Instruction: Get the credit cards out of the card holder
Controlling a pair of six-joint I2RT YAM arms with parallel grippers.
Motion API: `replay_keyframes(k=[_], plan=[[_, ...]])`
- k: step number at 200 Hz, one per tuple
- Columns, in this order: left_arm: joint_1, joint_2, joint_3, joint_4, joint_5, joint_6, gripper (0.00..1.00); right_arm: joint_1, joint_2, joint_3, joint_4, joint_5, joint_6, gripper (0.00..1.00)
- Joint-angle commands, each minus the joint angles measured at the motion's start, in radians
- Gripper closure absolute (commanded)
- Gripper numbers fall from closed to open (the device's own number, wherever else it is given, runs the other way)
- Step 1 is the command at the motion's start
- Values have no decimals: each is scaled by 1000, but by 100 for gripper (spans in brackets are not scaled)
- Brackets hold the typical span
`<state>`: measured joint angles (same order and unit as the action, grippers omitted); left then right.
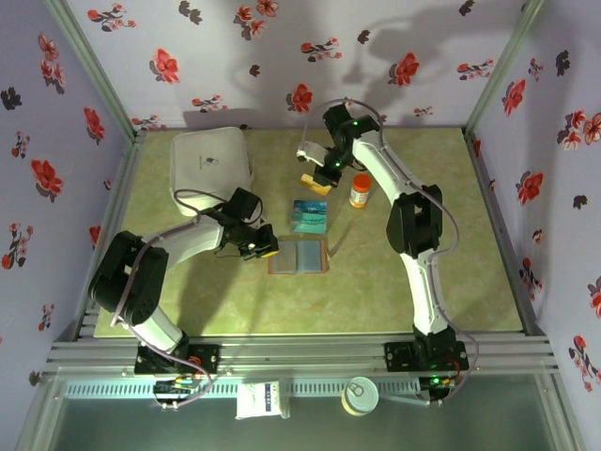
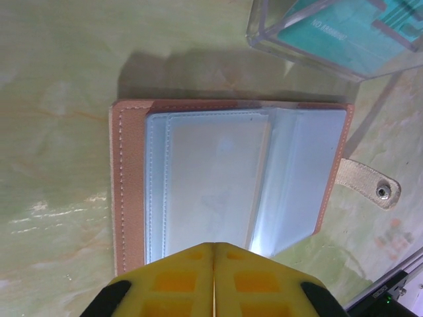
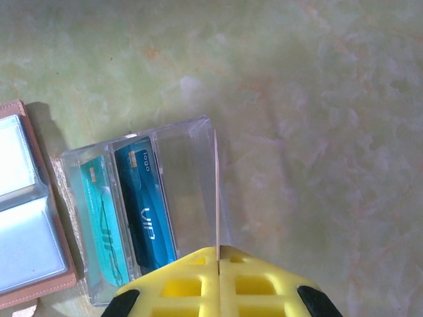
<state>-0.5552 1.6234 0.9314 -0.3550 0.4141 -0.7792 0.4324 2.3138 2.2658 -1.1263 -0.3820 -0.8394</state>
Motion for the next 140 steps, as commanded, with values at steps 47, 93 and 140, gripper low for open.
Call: replay_keyframes(k=[47, 93, 140], plan=[[12, -7, -4, -38, -17, -11, 92, -12, 55, 35, -74, -44, -58, 92], [12, -7, -1, -35, -17, -13, 93, -23, 41, 32, -3, 32, 11, 80], [11, -23, -19, -22, -20, -28, 93, -21, -4, -31, 141, 30, 108, 87]])
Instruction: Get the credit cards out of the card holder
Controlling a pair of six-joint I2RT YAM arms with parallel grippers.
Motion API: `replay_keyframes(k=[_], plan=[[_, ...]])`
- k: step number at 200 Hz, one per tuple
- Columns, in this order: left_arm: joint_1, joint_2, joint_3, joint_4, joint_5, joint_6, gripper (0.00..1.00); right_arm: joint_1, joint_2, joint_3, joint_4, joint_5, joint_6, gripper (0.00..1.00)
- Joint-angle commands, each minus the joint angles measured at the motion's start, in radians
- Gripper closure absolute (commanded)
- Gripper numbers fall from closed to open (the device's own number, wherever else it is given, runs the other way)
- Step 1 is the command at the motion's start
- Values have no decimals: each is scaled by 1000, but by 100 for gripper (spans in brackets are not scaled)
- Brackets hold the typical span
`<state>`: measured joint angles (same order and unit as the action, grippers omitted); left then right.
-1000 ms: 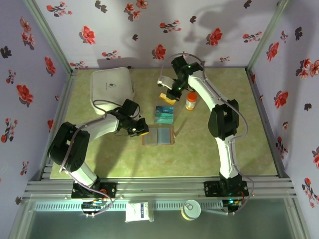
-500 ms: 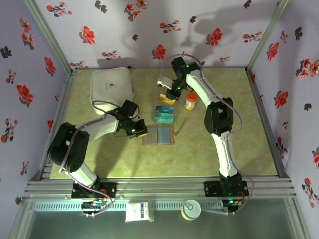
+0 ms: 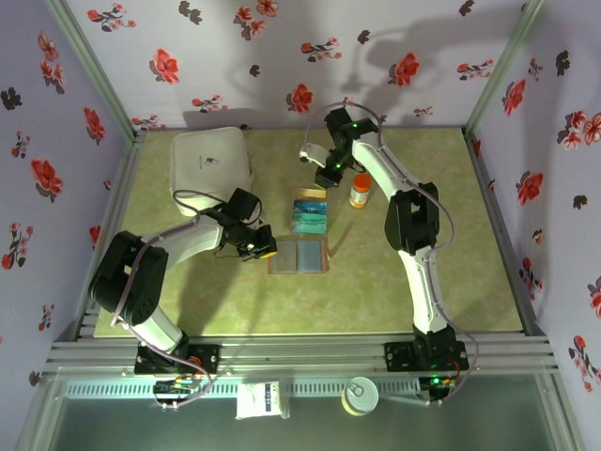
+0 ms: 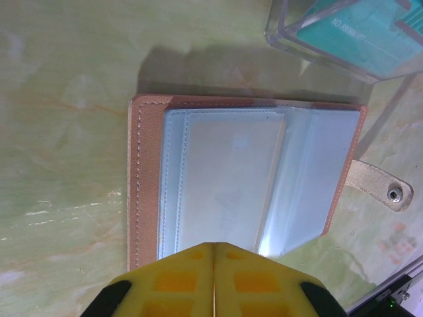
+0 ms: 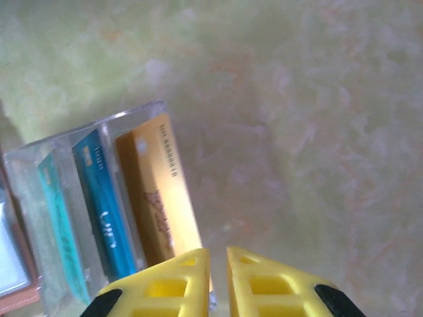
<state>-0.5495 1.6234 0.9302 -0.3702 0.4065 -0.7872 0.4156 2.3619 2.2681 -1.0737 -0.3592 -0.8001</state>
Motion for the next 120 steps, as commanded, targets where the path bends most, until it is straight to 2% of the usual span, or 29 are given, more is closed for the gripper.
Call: replay_keyframes(k=[1, 42, 120], plan=[[6, -23, -17, -5, -12, -20, 93, -5, -53, -35, 91, 7, 70, 88], [5, -35, -27, -14, -19, -12, 93, 2, -37, -60, 159, -1, 99, 92], [6, -23, -22, -19, -18, -4, 93, 28, -2, -108, 134, -30, 77, 93]])
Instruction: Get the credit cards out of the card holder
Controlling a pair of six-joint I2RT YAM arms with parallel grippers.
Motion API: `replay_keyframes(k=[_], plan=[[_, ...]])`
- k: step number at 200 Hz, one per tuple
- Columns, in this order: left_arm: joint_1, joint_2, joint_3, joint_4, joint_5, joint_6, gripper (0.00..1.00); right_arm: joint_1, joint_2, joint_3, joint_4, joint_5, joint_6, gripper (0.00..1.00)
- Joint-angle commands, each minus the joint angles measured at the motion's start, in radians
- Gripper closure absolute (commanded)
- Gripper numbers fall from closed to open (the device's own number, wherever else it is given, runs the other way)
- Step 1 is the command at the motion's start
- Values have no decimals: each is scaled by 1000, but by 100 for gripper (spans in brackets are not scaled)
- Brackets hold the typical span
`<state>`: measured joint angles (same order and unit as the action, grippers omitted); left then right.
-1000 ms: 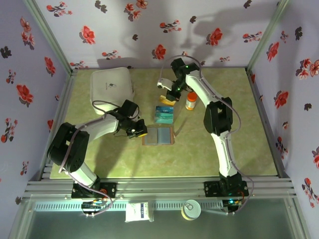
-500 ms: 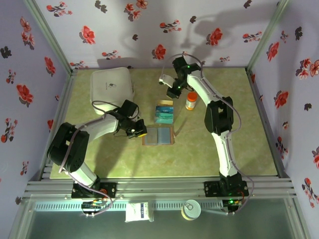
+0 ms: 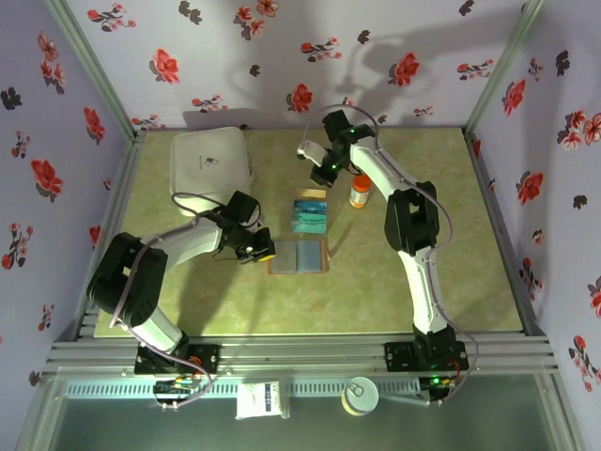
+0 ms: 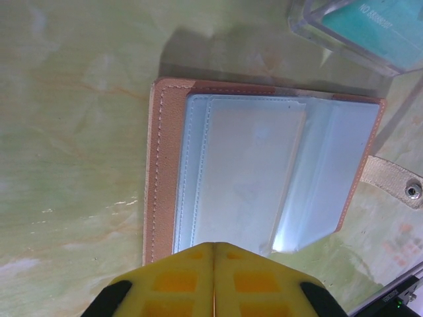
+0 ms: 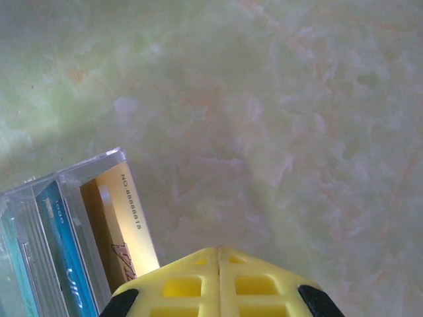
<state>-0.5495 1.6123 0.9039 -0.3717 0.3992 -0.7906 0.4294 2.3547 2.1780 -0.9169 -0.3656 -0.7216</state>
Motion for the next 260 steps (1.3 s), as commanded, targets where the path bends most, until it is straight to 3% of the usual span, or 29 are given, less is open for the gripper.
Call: replay_keyframes(k=[1, 179, 209, 260], plan=[[6, -12, 4, -17, -11, -1, 93, 15, 6, -18, -24, -23, -2, 93], [6, -22, -21, -5, -7, 6, 93, 39, -17, -57, -14, 49, -2, 92], [6, -24, -24, 1, -7, 7, 93, 41, -71, -91, 73, 85, 60, 89], [16, -24, -54, 31, -25, 26, 93, 53, -232, -294, 262, 178, 251, 86]])
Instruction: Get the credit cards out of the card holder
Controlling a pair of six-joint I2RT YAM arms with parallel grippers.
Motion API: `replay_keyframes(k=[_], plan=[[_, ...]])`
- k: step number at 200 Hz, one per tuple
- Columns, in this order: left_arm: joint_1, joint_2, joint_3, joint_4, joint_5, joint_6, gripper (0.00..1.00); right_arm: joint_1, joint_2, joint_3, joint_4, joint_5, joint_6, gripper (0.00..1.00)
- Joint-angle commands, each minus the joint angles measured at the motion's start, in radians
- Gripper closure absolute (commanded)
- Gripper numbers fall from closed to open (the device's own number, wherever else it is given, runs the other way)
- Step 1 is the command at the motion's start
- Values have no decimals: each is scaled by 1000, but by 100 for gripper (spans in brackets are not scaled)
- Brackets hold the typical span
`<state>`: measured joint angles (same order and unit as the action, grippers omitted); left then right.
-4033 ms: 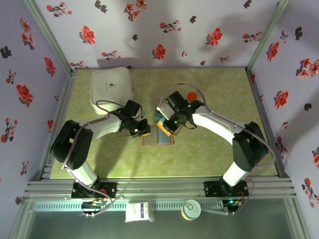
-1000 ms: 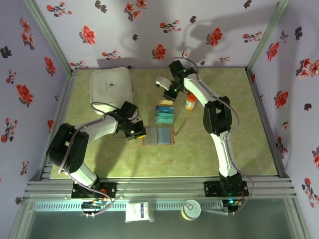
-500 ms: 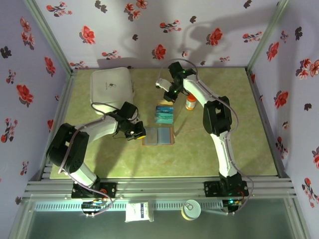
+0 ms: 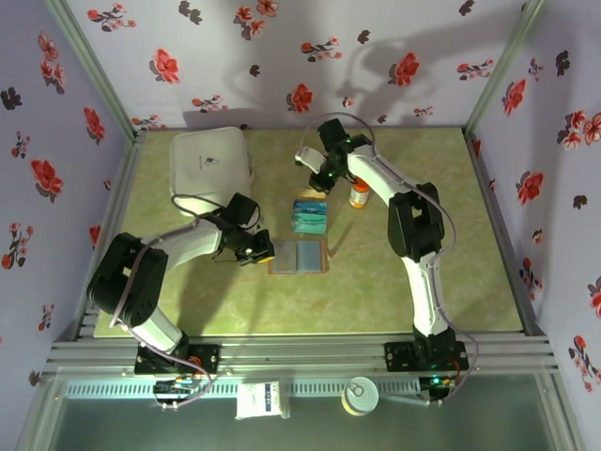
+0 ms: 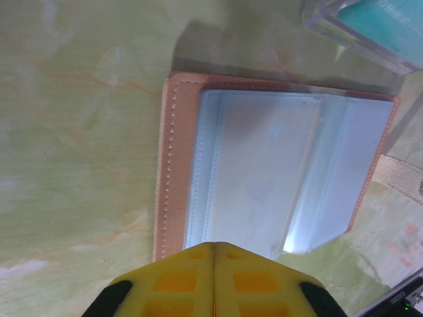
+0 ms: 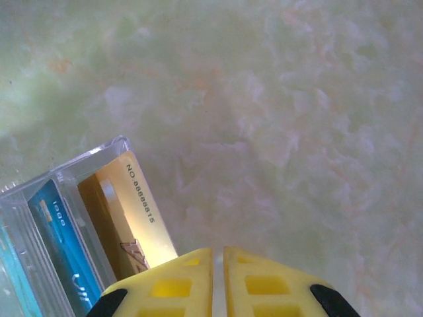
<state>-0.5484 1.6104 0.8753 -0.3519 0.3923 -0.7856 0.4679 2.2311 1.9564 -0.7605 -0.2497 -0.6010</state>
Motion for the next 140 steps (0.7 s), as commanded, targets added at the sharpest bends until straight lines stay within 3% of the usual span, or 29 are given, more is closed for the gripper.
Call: replay_keyframes(k=[1, 140], plan=[[14, -22, -25, 13, -18, 21, 93, 16, -112, -76, 108, 62, 136, 86], [21, -2, -50, 71, -15, 42, 98, 244, -500, -650, 405, 149, 1042, 86]])
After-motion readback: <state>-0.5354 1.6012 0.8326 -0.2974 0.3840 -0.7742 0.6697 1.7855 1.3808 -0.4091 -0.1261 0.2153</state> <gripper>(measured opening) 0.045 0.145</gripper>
